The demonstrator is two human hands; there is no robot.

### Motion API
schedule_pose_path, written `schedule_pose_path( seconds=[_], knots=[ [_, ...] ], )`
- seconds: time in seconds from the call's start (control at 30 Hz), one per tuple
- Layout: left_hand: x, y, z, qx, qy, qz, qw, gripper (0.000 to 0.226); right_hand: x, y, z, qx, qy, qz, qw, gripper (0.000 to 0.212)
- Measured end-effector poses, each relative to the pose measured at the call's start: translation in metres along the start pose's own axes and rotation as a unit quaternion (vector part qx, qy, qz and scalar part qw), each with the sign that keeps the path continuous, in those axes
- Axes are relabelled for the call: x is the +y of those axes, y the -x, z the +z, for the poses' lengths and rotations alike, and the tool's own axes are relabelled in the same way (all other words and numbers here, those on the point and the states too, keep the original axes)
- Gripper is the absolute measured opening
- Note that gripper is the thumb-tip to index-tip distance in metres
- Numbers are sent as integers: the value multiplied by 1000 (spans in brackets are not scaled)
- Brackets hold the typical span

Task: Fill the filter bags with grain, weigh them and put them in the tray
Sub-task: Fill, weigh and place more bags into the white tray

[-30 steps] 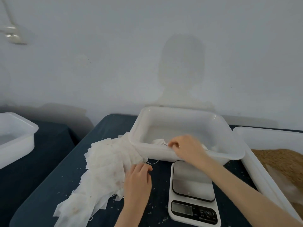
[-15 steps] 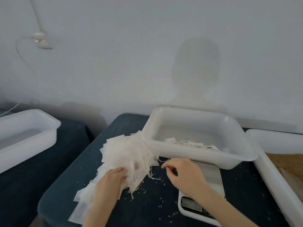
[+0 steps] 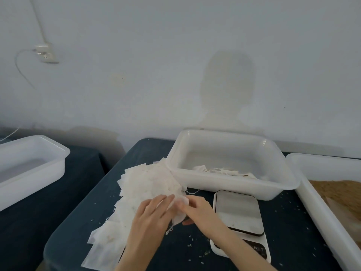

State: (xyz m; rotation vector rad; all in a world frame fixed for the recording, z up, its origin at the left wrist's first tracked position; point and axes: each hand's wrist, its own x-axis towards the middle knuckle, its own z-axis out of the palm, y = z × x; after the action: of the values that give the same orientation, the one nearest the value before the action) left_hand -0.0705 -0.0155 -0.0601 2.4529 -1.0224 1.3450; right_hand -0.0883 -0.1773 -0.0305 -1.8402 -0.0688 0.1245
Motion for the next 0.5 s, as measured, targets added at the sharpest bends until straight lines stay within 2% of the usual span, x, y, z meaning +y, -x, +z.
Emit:
schedule_pose_path(
  seconds=[0.07,0.1,0.13,0.17,0.2,0.23,0.3,0.33,0.43,0.5],
  knots=[
    [7,-5,-1,-3,20,1,1000,39,4,2,-2,2,-17,12,1000,22],
    [9,-5,0,-10,38,-18,999,27,5,4,-3,7,-26,14,1000,23],
    [10,-5,0,-30,78,-67,994,17,6,6,-5,16,-43,17,999,27],
    [11,-5,-1,-53,145,-143,977,30,7,8,-8,27,-68,23,997,32],
    [12,-5,-3,-78,236,-230,941,44,9,10,-11,37,-94,32,994,35],
    [13,-7,-6,-82,330,-316,886,45,10,12,-14,41,-115,40,992,34],
    [15,-14,-8,-71,477,-458,747,30,12,16,-20,37,-141,44,988,27],
    [13,-17,-6,-91,488,-495,713,23,13,17,-23,35,-146,43,988,24],
    [11,-24,2,-170,493,-523,675,16,17,21,-27,41,-141,50,988,22],
    [11,-25,7,-182,485,-528,673,12,20,24,-29,46,-142,59,987,22]
  ],
)
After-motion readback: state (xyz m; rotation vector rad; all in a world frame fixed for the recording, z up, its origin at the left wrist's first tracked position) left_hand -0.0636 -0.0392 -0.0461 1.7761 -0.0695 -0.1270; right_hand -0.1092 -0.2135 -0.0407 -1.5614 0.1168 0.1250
